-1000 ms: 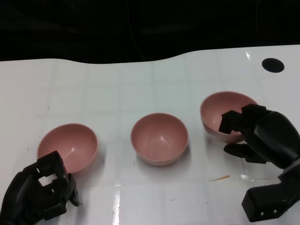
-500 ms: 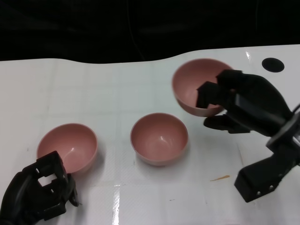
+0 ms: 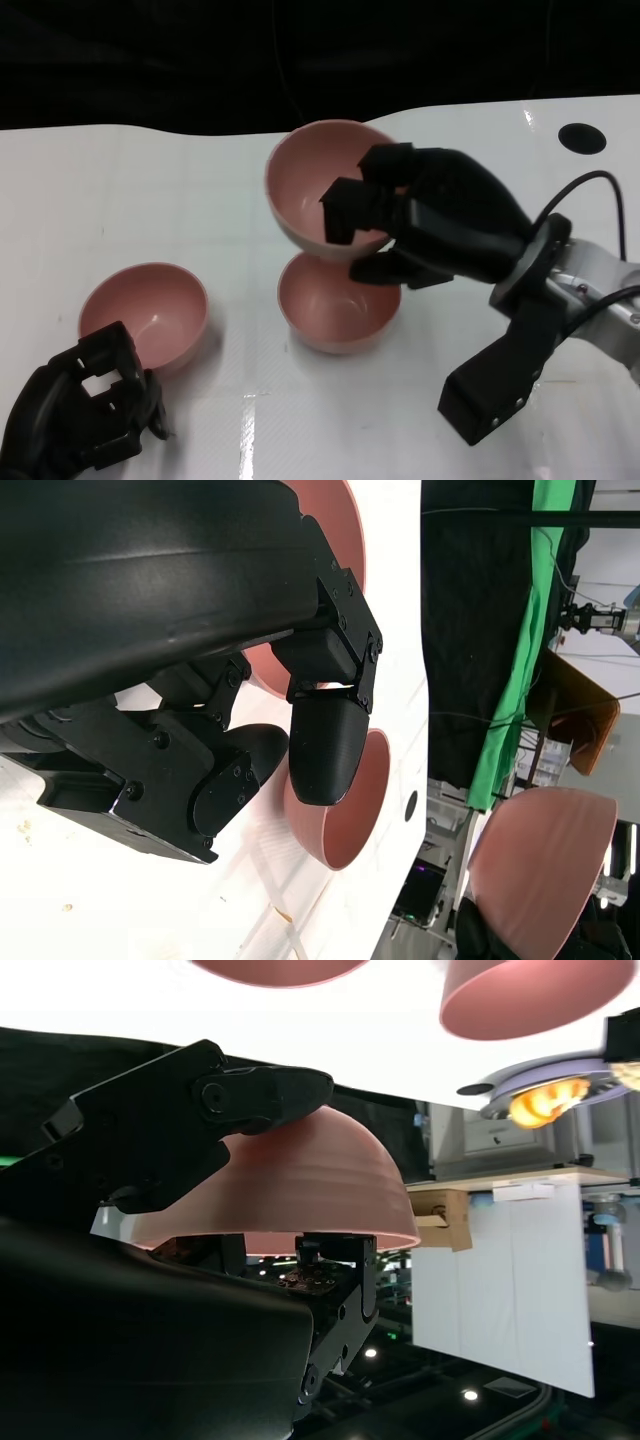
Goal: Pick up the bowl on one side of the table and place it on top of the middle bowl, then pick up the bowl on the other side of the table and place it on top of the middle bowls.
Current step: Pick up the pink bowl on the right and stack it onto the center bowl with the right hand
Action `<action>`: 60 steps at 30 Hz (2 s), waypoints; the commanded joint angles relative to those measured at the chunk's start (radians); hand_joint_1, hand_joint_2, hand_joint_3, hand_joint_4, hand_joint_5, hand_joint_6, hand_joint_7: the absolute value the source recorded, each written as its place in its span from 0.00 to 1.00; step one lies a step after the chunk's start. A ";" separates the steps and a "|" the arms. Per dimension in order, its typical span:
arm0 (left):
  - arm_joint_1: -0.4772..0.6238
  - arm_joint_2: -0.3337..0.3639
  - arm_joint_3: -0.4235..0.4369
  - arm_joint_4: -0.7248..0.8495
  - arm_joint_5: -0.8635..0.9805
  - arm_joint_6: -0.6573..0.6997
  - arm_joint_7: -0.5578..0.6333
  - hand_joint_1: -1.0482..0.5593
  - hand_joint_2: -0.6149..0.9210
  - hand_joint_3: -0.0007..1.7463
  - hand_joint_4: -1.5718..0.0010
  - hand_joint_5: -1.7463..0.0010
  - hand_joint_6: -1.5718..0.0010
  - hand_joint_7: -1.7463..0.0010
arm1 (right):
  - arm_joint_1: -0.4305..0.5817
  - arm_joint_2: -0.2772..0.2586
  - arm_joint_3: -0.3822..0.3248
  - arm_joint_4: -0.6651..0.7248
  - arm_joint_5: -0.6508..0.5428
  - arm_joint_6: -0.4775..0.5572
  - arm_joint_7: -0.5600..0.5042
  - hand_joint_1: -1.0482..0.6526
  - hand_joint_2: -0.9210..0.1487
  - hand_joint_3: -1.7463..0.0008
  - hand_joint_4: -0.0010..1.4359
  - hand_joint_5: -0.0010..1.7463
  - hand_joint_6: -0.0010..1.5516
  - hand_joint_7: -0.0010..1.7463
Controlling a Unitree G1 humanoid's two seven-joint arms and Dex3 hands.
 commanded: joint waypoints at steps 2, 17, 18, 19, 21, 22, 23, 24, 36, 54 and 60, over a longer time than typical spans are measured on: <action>0.012 0.010 0.003 -0.013 0.000 -0.002 0.009 0.64 0.79 0.66 0.44 0.00 0.51 0.00 | 0.000 0.013 0.005 -0.014 0.007 -0.011 0.014 0.52 0.33 0.57 0.63 1.00 0.43 1.00; 0.006 0.008 0.006 0.002 -0.008 -0.009 -0.006 0.65 0.81 0.66 0.43 0.00 0.50 0.00 | 0.025 0.017 0.028 0.017 -0.022 -0.009 -0.006 0.52 0.40 0.44 0.64 1.00 0.44 1.00; 0.007 0.008 0.005 0.002 -0.009 -0.010 -0.008 0.65 0.81 0.66 0.43 0.00 0.50 0.00 | 0.025 0.015 0.027 0.018 -0.021 -0.008 -0.003 0.52 0.40 0.44 0.64 1.00 0.44 1.00; 0.007 0.009 0.005 0.002 -0.009 -0.010 -0.009 0.65 0.81 0.66 0.43 0.00 0.50 0.00 | 0.025 0.013 0.027 0.018 -0.020 -0.008 -0.002 0.52 0.40 0.44 0.64 1.00 0.44 1.00; 0.008 0.009 0.004 -0.002 -0.009 -0.007 -0.009 0.65 0.81 0.66 0.43 0.00 0.50 0.00 | 0.023 0.008 0.024 0.025 -0.016 -0.011 -0.002 0.53 0.38 0.46 0.64 1.00 0.43 1.00; 0.008 0.009 0.003 -0.004 -0.008 -0.006 -0.007 0.65 0.80 0.66 0.43 0.00 0.50 0.00 | 0.022 0.006 0.023 0.028 -0.014 -0.012 -0.002 0.53 0.37 0.47 0.63 1.00 0.43 1.00; 0.008 0.010 0.004 -0.004 -0.009 -0.004 -0.007 0.65 0.80 0.66 0.43 0.00 0.50 0.00 | 0.022 0.005 0.022 0.033 -0.014 -0.014 -0.006 0.53 0.37 0.47 0.63 1.00 0.43 1.00; 0.009 0.010 0.005 -0.004 -0.011 0.000 -0.007 0.65 0.80 0.66 0.43 0.00 0.50 0.00 | 0.021 0.004 0.021 0.038 -0.014 -0.016 -0.010 0.53 0.36 0.49 0.63 1.00 0.42 1.00; 0.012 0.008 0.005 -0.004 -0.003 -0.008 0.006 0.65 0.80 0.67 0.43 0.00 0.50 0.00 | 0.012 -0.002 0.024 0.082 -0.029 -0.016 -0.044 0.52 0.31 0.56 0.62 1.00 0.41 1.00; 0.014 0.008 0.002 0.002 -0.007 -0.030 -0.017 0.66 0.78 0.70 0.44 0.00 0.50 0.00 | 0.013 0.006 0.055 0.155 -0.066 -0.015 -0.095 0.52 0.23 0.63 0.62 1.00 0.42 1.00; 0.006 0.008 0.004 0.013 -0.013 -0.033 -0.024 0.67 0.77 0.71 0.44 0.00 0.50 0.00 | 0.008 0.009 0.068 0.170 -0.078 -0.008 -0.100 0.53 0.22 0.63 0.61 1.00 0.41 1.00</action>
